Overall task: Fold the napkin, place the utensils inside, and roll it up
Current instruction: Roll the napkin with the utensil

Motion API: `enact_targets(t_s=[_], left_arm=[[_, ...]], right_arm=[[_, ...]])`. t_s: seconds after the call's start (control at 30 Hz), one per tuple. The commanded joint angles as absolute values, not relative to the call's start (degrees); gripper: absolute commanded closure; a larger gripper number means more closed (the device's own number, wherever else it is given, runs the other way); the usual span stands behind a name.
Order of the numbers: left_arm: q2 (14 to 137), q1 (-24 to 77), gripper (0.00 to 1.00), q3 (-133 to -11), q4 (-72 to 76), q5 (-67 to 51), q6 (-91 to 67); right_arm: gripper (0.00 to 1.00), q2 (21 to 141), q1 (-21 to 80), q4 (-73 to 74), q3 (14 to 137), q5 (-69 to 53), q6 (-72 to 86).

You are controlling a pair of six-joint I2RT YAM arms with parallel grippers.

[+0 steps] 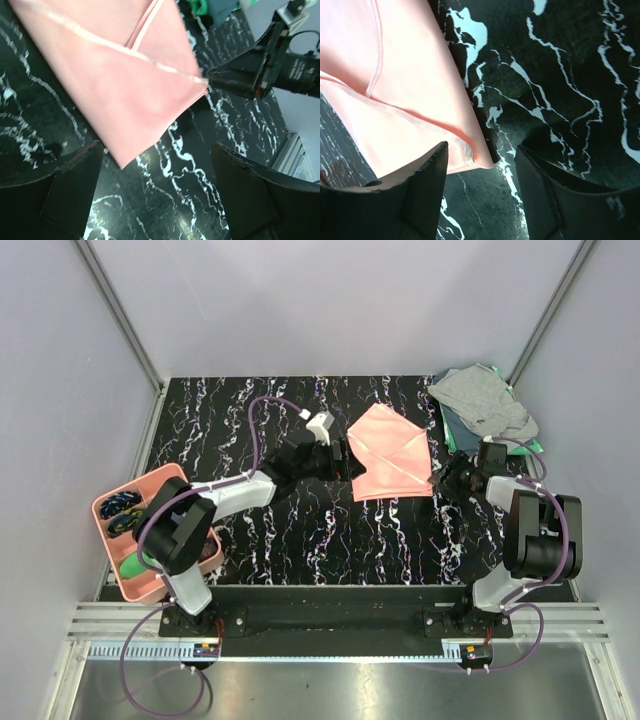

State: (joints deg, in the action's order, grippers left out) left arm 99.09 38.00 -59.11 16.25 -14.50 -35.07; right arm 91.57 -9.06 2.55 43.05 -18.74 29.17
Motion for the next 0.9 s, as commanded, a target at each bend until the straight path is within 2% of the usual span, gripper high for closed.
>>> enact_targets(t_s=[0.0,0.47,0.57,0.7,0.87], left_arm=[[94.93,36.83,0.09,-57.22,18.90,-13.45,-35.68],[92.02,33.75,0.09,-53.88,18.81,-14.33,-36.39],[90.79,33.40,0.09,-53.09,18.46,-14.24,-36.21],[88.42,32.70,0.09,-51.51,17.40,-13.80,-36.12],[84.13,31.12,0.09,-48.87,14.42,-11.78,-37.09]], right_arm=[[0.38,93.69,-9.23,2.20,43.95,-20.83,28.21],[0.55,95.54,-9.23,2.11,42.71,-23.38,26.46],[0.66,95.45,-9.23,2.46,42.80,-23.82,25.93],[0.86,95.27,-9.14,2.90,42.89,-25.40,25.23],[0.96,93.61,-8.00,3.43,42.28,-26.11,26.19]])
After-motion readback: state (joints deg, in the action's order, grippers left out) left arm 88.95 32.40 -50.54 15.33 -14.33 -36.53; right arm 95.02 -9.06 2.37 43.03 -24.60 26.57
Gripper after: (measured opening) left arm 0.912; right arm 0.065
